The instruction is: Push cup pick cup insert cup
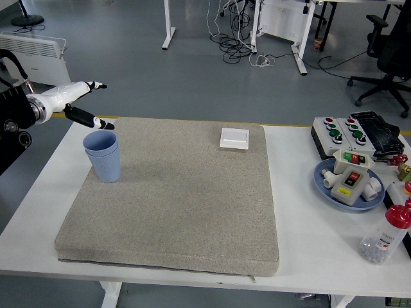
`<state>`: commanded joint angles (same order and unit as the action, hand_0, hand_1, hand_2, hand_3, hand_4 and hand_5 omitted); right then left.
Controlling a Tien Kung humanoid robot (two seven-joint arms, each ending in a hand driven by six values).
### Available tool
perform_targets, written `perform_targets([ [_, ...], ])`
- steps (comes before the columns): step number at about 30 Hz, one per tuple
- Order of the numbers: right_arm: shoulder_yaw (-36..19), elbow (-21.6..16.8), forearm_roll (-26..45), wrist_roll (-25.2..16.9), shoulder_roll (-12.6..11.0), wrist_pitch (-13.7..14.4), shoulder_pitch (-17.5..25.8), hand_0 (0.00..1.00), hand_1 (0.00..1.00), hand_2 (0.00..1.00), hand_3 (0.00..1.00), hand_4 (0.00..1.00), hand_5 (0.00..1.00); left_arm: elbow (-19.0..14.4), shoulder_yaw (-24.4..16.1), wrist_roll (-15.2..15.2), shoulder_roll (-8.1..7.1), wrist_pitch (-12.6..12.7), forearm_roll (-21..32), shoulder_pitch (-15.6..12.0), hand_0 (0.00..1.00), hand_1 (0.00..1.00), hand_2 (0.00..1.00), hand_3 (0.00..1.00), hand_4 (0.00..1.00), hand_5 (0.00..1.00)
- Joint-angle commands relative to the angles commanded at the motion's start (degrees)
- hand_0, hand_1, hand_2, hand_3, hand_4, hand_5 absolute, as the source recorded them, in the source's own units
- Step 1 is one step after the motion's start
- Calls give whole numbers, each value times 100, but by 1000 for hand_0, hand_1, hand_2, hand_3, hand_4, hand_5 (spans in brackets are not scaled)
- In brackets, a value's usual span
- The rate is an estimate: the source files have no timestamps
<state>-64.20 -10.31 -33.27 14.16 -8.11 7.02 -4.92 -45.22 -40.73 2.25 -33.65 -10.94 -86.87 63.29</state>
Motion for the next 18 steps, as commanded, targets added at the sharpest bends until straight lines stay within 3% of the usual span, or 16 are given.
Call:
perform_targets([
  [2, -8, 0, -9, 1, 0, -1, 3, 724, 646, 648, 578, 125, 469, -228, -234, 257, -51, 256, 279, -133, 947, 946, 998, 987, 934, 578],
  [3, -13, 0, -14, 3, 0, -1, 4, 724, 645, 648, 577, 125, 469, -362, -367, 376, -79, 362, 428, -212, 819, 766, 854, 771, 706, 632],
  [6, -23, 0, -17, 6, -2, 1, 18, 724, 645, 648, 577, 125, 469, -925, -901, 614, -155, 585, 953, -520, 819, 766, 854, 771, 706, 632],
  [8, -51, 0, -52, 15, -6, 5, 25, 724, 645, 648, 577, 125, 469, -1378, -1352, 643, -176, 687, 1412, -887, 819, 766, 854, 771, 706, 632],
  [9, -56, 0, -49, 15, -7, 7, 28, 724, 644, 648, 578, 125, 469, -1544, -1534, 621, -160, 713, 1597, -1017, 493, 575, 589, 561, 625, 700],
  [14, -83, 0, -45, 16, -11, 12, 35, 724, 644, 648, 578, 125, 469, -2432, -2614, 235, 24, 858, 2742, -1852, 493, 575, 589, 561, 625, 700],
  [15, -96, 0, -63, 18, -12, 12, 34, 724, 645, 648, 577, 125, 467, -2663, -2874, 54, 80, 900, 3003, -2107, 485, 580, 601, 561, 591, 798],
  [18, -105, 0, -61, 19, -13, 12, 48, 724, 645, 648, 577, 125, 467, -3128, -3517, -396, 218, 1005, 3710, -2750, 485, 580, 601, 561, 591, 798],
])
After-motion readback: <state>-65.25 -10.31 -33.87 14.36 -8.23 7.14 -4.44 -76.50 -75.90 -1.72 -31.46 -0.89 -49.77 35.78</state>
